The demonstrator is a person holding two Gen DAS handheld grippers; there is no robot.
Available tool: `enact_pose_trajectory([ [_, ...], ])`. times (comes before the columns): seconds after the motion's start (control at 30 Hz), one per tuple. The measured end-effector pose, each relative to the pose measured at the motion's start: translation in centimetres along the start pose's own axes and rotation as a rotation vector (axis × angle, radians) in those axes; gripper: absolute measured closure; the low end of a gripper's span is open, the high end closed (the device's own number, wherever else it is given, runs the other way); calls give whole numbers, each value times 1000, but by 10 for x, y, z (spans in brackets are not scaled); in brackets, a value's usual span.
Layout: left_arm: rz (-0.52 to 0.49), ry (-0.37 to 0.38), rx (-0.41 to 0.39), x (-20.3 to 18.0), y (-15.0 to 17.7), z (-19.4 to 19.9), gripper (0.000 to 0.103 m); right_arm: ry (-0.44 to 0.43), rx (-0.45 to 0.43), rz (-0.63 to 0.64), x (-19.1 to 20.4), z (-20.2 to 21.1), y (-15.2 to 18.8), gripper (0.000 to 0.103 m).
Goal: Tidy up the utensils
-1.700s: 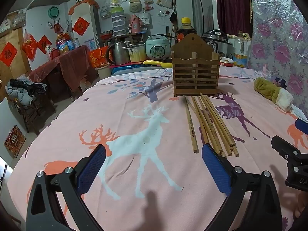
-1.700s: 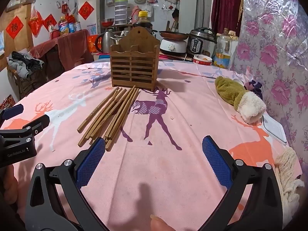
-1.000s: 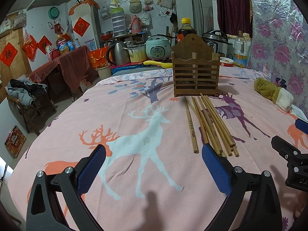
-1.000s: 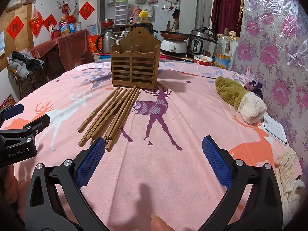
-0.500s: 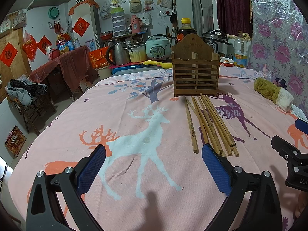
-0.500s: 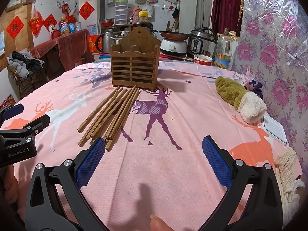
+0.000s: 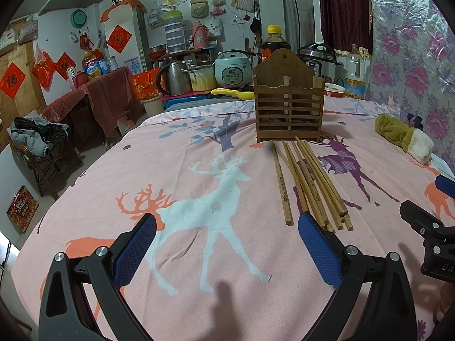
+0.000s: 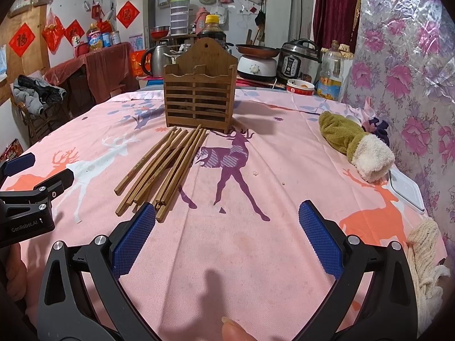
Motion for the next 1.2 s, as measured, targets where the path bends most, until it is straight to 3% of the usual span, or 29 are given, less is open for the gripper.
enact_pose_trajectory([
  [0.27, 4, 12, 42, 1, 1, -5, 6, -8, 13, -15, -4, -4, 2, 6],
  [0.47, 18, 50, 233, 4, 6, -40, 6, 83, 21, -72, -28, -7, 5, 6],
  [0.53, -7, 37, 268, 0, 5, -47, 6, 80, 60, -110, -38, -15, 8, 6],
  [0.57, -45, -3, 292, -1, 5, -52, 6, 71, 78, -122, -41, -18, 9, 6],
  [0.7, -103, 3, 385, -14, 2, -68, 6, 17, 148, -146, -44, -32, 15, 6],
  [0.77, -105, 10, 401, -18, -2, -78, 6, 8, 169, -138, -42, -36, 16, 6],
  [0.9, -135, -69, 405, -16, -10, -105, 6, -14, 200, -143, -41, -41, 19, 6],
  [1.03, -102, -35, 453, -12, -13, -123, 6, -51, 235, -151, -41, -49, 22, 6],
  [1.2, -106, -22, 442, -12, -16, -133, 4, -112, 323, -160, -38, -67, 30, 6],
])
Point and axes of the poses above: each gripper's, at about its wrist camera, not at the fingertips, and z roughly against the way its jaws point, x to its left, y to its underside, the point moved 3 cm from there along -z, roughly the way its jaws point, and after that the axes turned 15 degrees about z, right-handed, at the moved point
